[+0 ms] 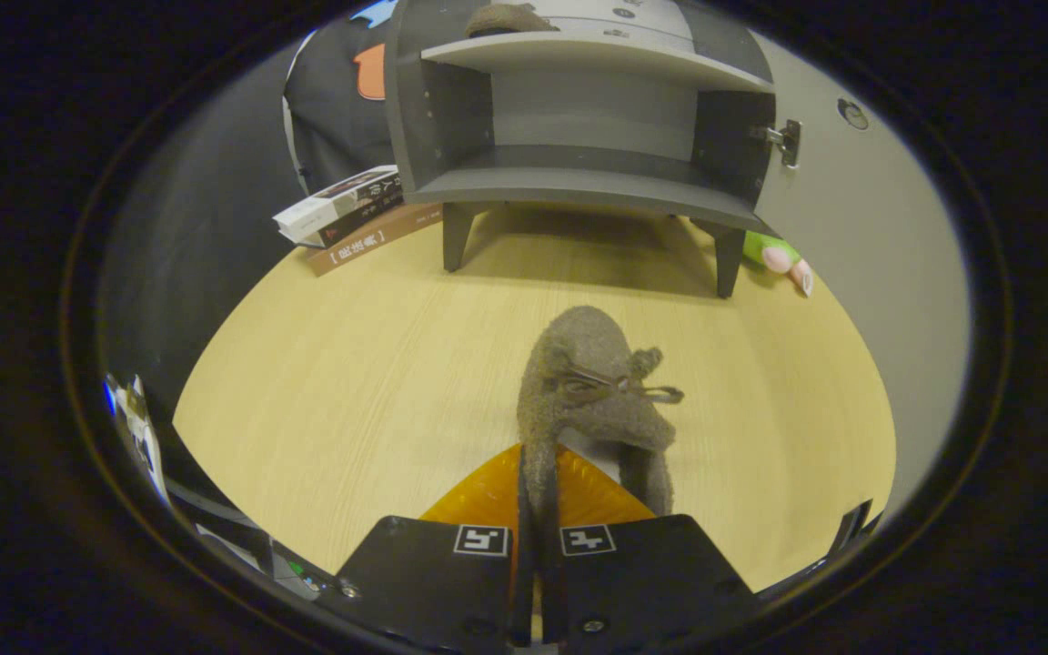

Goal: Open the shoe cabinet door, grab the shoes and put them into the shoe cabinet, then close the shoe cabinet door.

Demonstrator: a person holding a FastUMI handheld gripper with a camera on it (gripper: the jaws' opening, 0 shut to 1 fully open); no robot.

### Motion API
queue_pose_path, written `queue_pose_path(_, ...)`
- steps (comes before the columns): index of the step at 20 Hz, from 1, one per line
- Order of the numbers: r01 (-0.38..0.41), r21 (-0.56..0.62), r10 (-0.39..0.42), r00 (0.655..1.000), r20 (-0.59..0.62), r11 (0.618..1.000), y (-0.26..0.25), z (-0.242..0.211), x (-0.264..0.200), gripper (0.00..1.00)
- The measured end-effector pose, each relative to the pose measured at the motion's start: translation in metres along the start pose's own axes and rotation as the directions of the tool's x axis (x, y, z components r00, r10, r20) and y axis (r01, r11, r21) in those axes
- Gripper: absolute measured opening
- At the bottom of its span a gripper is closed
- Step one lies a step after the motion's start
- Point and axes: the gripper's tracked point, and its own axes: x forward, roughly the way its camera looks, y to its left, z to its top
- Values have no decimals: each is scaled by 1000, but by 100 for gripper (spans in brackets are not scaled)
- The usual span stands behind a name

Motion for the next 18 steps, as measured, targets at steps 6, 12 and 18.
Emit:
queue_pose_path(6, -11, 28, 10, 998, 60, 1000, -8, 14, -59, 8)
queue_pose_path(12, -1, 20, -2, 982, 191, 1000, -16, 76, -130, 8)
queue_pose_path(18, 14, -95, 21, 935, 354, 995, -14, 182, -201, 8)
